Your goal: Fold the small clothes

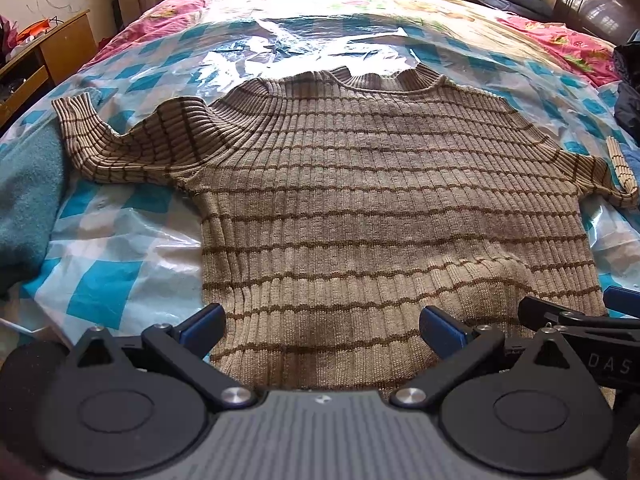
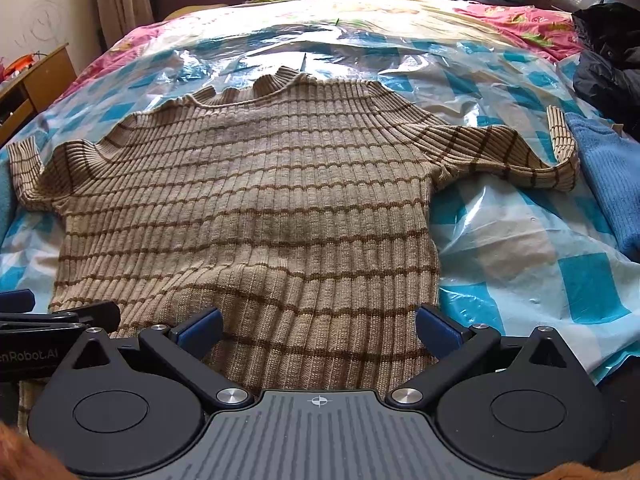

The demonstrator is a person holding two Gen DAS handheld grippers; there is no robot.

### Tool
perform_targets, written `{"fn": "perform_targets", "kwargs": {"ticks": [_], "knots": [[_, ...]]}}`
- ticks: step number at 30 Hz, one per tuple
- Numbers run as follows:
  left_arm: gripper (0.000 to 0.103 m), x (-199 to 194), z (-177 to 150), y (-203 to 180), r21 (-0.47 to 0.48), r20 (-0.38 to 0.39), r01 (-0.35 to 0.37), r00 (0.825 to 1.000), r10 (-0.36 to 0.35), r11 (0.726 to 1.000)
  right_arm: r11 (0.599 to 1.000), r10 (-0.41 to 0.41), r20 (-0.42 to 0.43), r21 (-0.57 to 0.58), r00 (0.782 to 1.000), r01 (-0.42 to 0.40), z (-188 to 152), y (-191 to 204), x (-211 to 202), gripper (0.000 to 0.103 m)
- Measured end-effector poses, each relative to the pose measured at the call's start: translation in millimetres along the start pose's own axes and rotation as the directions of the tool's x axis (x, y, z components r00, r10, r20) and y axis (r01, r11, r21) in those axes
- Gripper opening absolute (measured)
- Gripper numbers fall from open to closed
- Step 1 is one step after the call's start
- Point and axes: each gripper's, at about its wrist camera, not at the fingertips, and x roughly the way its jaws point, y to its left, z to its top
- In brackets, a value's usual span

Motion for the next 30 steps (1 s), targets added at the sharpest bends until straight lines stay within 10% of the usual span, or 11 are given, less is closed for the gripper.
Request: {"fn": "perform_targets", "kwargs": {"ticks": [30], "knots": [[0.103, -1.6, 1.6, -8.1, 0.026, 0.017, 0.002, 1.000, -0.002, 1.000, 1.000, 0.002, 0.004, 0.007, 1.000, -0.002, -0.6, -4.5, 0.3, 0.100]]}}
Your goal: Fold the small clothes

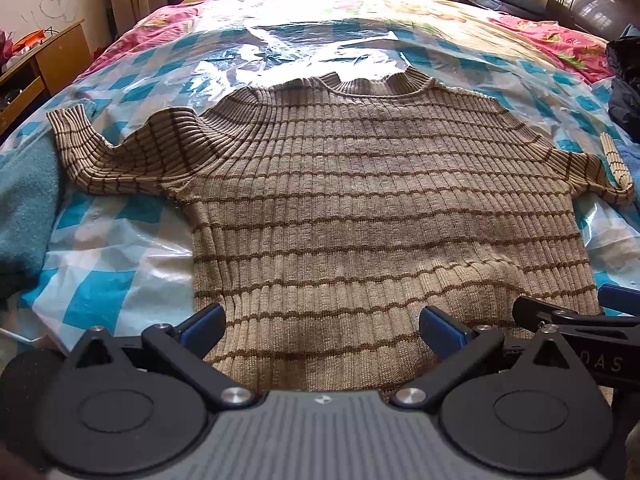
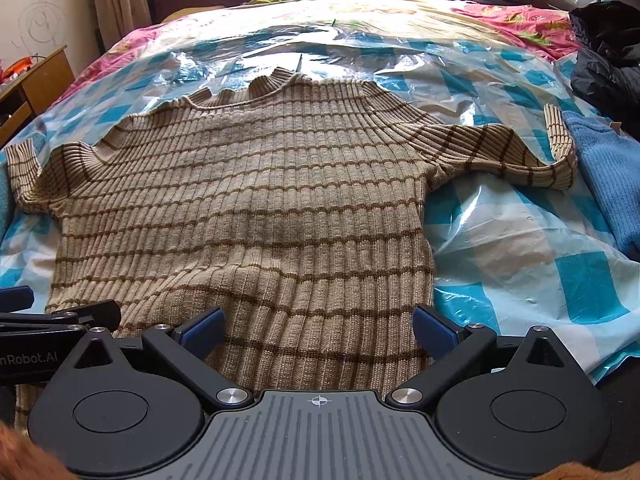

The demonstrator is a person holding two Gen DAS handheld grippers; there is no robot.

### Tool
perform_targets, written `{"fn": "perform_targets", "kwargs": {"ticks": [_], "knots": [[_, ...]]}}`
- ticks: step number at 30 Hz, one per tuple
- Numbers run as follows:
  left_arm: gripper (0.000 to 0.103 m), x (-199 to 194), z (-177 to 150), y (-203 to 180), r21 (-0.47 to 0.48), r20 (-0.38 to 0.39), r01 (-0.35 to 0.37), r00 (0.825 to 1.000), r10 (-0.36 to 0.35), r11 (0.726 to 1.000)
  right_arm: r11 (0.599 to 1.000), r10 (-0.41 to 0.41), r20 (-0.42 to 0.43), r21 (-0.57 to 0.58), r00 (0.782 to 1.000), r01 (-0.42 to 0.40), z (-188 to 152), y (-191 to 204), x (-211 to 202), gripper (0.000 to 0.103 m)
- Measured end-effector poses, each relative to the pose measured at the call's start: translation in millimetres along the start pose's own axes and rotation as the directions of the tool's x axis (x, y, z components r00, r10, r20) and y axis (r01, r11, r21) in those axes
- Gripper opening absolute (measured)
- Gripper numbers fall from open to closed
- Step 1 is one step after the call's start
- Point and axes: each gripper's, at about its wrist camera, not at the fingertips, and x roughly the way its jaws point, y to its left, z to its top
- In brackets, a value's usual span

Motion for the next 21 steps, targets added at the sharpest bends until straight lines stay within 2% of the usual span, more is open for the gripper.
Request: {"fn": "perform_targets", "kwargs": {"ticks": [21], "knots": [[0.103, 1.0, 6.8, -8.1, 0.025, 0.017, 0.000, 1.000, -0.001, 1.000, 1.000, -0.004, 0.010, 0.009, 1.000, 0.004, 2.3, -5.0, 0.6, 0.100]]}}
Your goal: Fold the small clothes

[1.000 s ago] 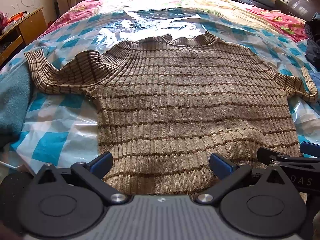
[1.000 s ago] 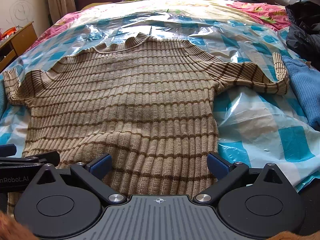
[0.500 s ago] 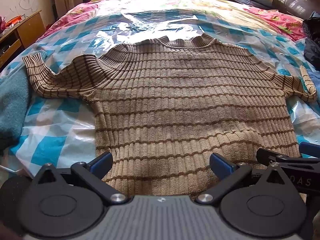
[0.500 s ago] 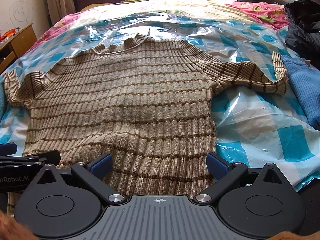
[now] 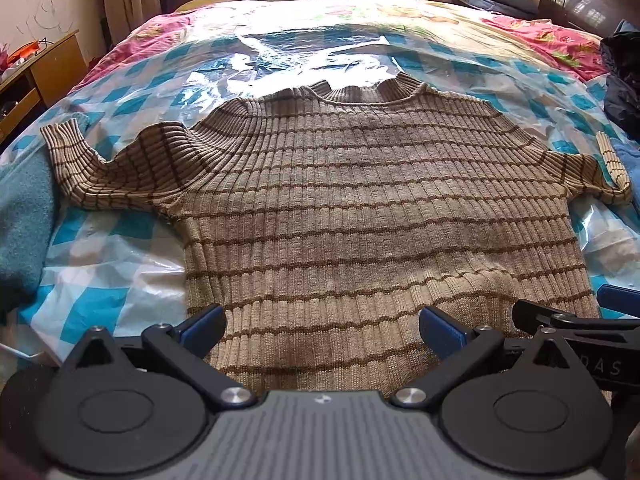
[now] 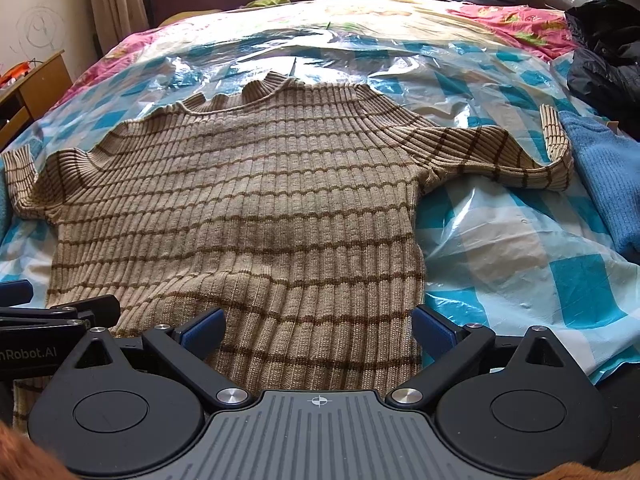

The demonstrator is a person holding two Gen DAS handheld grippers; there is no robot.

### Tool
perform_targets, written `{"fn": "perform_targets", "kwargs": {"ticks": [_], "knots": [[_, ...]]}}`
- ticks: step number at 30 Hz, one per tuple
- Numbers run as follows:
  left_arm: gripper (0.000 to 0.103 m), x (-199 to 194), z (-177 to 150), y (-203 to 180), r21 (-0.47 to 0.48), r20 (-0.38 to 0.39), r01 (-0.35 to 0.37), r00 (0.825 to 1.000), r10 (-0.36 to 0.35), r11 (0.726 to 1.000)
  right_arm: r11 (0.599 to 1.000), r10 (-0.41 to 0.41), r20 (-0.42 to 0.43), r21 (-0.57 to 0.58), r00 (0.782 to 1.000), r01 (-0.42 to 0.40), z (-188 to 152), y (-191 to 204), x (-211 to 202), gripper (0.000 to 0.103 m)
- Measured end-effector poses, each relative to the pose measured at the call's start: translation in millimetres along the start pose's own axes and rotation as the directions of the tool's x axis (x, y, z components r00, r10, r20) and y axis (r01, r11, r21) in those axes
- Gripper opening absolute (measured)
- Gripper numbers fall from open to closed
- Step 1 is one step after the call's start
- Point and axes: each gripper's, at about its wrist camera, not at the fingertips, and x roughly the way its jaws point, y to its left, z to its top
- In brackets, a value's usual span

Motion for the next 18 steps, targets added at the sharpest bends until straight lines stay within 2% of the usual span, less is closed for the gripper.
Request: {"fn": "perform_targets", "kwargs": {"ticks": [18], "knots": [[0.103, 1.4, 4.5, -5.7, 0.018, 0.007, -0.001, 1.000, 0.001, 1.000, 1.000, 0.000, 0.004, 0.005, 1.000, 0.000, 1.5, -4.3, 0.8, 0.099]]}}
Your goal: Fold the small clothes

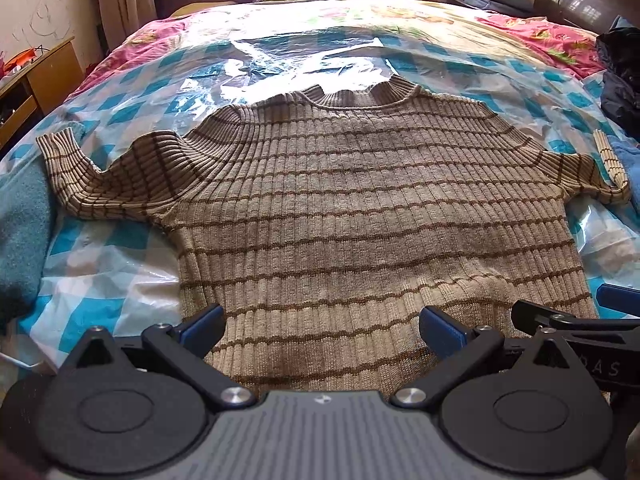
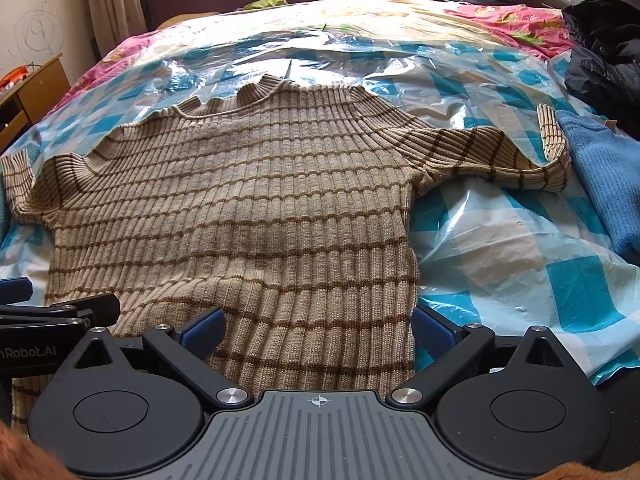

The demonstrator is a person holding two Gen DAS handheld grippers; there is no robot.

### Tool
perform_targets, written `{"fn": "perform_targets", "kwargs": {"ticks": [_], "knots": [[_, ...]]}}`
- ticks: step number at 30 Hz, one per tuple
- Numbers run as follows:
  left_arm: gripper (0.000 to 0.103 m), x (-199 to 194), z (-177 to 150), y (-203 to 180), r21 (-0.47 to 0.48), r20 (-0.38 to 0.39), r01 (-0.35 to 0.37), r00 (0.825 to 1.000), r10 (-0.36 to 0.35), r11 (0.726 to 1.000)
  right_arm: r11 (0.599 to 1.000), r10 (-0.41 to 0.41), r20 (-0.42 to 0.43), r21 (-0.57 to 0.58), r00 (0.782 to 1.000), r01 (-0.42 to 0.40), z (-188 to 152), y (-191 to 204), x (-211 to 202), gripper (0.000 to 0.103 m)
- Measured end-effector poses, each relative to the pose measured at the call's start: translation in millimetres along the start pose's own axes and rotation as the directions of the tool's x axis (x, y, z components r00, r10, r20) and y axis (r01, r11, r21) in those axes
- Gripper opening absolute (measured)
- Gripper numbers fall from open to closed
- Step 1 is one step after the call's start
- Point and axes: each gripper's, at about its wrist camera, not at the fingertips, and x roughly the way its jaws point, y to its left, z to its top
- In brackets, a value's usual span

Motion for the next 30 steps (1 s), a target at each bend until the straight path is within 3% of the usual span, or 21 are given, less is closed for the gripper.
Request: {"fn": "perform_targets", "kwargs": {"ticks": [12, 18, 24, 30], "knots": [[0.103, 0, 5, -4, 0.015, 0.005, 0.001, 1.000, -0.001, 1.000, 1.000, 0.001, 0.007, -0.002, 1.000, -0.001, 4, -3, 0, 0.097], [0.103, -4, 25, -14, 0.037, 0.050, 0.023, 0.998, -0.025, 0.999, 1.000, 0.004, 0.055, 0.016, 0.998, -0.004, 22, -20, -9, 0.092], [0.103, 3, 64, -45, 0.078, 0.113, 0.077, 0.990, -0.086, 0.994, 0.990, -0.122, 0.143, 0.082, 0.982, 0.111, 64, -84, -11, 0.086], [0.103, 22, 97, -90, 0.120, 0.142, 0.148, 0.976, -0.165, 0.982, 0.954, -0.240, 0.130, 0.217, 0.962, 0.209, 107, -171, 10, 0.080]]}}
